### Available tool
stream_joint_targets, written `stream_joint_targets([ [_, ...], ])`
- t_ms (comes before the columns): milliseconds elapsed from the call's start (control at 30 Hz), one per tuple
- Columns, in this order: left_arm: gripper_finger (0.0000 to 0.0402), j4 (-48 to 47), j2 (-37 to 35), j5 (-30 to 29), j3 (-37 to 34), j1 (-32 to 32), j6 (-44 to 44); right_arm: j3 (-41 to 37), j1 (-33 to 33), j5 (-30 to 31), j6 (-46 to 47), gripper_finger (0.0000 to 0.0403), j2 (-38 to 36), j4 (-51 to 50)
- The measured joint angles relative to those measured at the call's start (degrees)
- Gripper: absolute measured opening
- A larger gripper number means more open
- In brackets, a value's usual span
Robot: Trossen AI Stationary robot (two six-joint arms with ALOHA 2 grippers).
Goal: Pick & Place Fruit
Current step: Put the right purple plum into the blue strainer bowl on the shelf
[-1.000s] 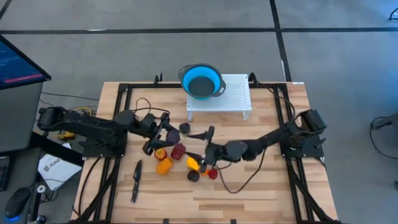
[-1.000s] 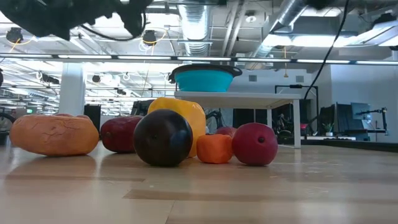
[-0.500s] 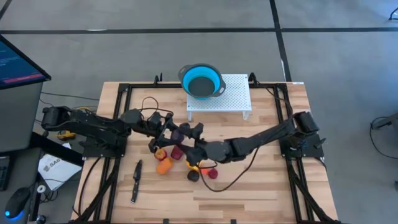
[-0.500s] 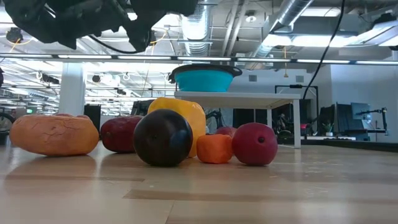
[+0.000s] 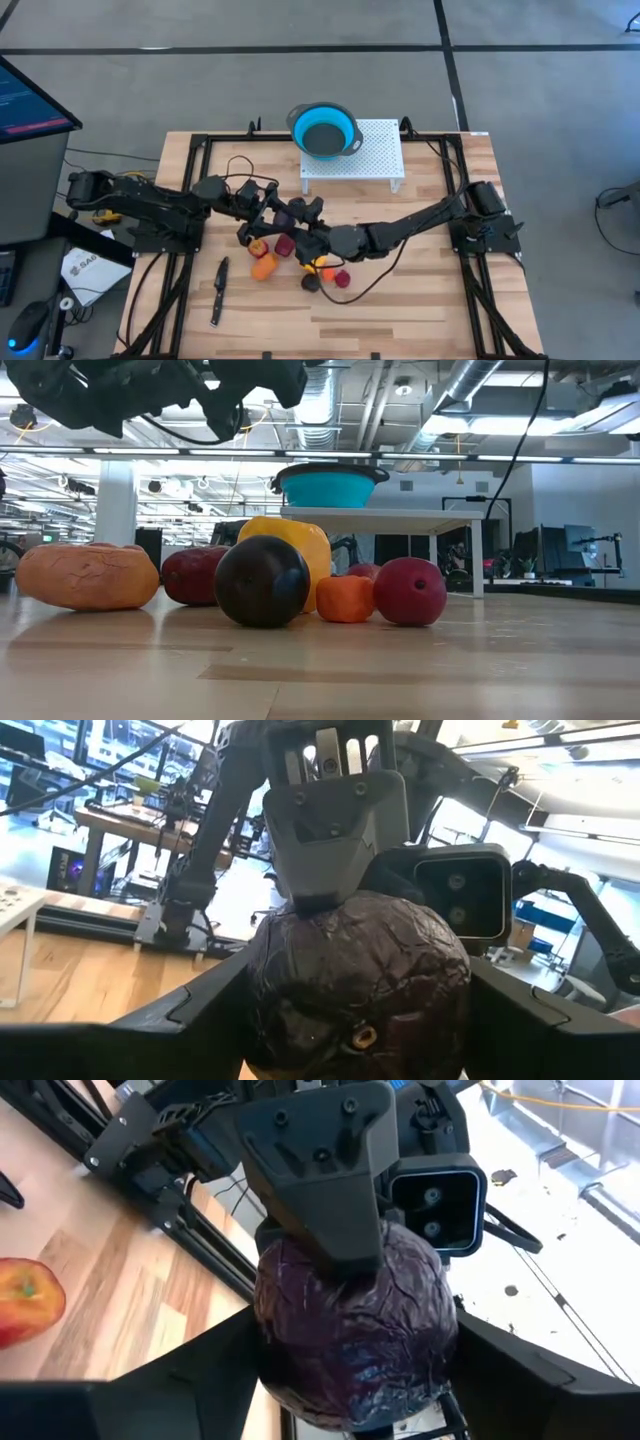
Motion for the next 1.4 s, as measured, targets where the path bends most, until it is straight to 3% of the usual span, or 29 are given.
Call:
stream_joint_targets([
  [233,0.0310,0.2,0.0,0.3,0.0,1.8,1.5,0.0,0.7,-0.5,5.2,0.0241,0.1,-1.9],
  [467,0.0367,0.2,-0.1,0.2,0.1,5.2,7.0,0.0,1.5,-1.7,23.6,0.0241,0.1,-12.7],
  [667,0.0372,-4.8,-3.8,2.2,0.1,6.4,18.0,0.0,3.5,-3.0,43.1,0.0241,-1.0,-28.2],
  [767,0.0364,-14.7,-7.4,-3.3,0.1,5.7,26.3,-0.1,3.2,-5.3,52.9,0.0241,-4.5,-37.4],
  [867,0.0355,-27.5,-10.5,-15.3,0.1,3.4,33.2,-0.1,1.2,-7.4,61.6,0.0241,-9.6,-44.9],
  [967,0.0346,-36.9,-12.5,-29.1,0.1,0.5,36.0,1.8,-2.8,-7.4,67.9,0.0241,-14.5,-49.7],
  [1067,0.0339,-41.2,-13.0,-36.7,0.1,-2.2,35.2,7.9,-9.4,-12.1,71.9,0.0241,-16.7,-56.8],
  [1300,0.0326,-41.7,-13.0,-38.3,0.1,-5.9,30.3,28.6,-29.7,-24.4,70.9,0.0241,-8.8,-76.2],
  [1400,0.0322,-41.5,-13.0,-38.3,0.1,-5.9,28.8,35.7,-37.1,-30.0,67.1,0.0240,-2.6,-78.7],
])
